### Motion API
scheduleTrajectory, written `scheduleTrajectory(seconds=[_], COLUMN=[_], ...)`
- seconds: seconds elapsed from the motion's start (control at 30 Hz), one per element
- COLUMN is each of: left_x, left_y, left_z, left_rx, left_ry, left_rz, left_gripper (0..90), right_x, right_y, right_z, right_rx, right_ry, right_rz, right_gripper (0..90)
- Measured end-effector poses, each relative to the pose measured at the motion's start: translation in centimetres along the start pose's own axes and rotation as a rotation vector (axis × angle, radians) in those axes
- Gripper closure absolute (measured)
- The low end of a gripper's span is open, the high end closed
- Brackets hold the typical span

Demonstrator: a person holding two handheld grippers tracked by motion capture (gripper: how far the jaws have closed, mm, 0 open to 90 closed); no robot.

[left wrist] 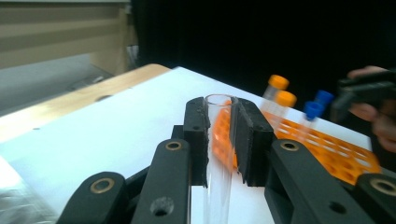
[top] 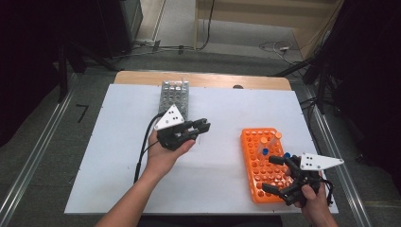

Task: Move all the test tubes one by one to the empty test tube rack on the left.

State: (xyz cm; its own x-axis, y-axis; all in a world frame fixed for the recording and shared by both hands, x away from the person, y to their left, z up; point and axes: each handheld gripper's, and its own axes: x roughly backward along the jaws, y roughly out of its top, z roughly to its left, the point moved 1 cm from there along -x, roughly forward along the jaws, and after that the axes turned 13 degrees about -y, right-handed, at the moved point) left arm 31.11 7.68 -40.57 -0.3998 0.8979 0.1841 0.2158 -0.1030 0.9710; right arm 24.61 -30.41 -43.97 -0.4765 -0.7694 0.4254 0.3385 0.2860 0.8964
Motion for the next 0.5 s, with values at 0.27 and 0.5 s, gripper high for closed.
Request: scheduleTrajectory(seconds=[0.27,0.5], left_x=[0.9,1.1], left_y=[1.0,1.6], left_z=[3.8,6.9], left_rx=[0.018,0.052], left_ry=[0.086,0.14], left_rz=[-0.027,-0.047], left_gripper=[76.7,76.7], right_x=[0.6,0.7], right_y=[-0.2,-0.5], right_z=[-0.5,-0.7], right_rx=[-0.011,-0.012], right_ry=[-0.005,-0.006], right_rz=[-0.01,-0.008], right_gripper=[0.0,0.0])
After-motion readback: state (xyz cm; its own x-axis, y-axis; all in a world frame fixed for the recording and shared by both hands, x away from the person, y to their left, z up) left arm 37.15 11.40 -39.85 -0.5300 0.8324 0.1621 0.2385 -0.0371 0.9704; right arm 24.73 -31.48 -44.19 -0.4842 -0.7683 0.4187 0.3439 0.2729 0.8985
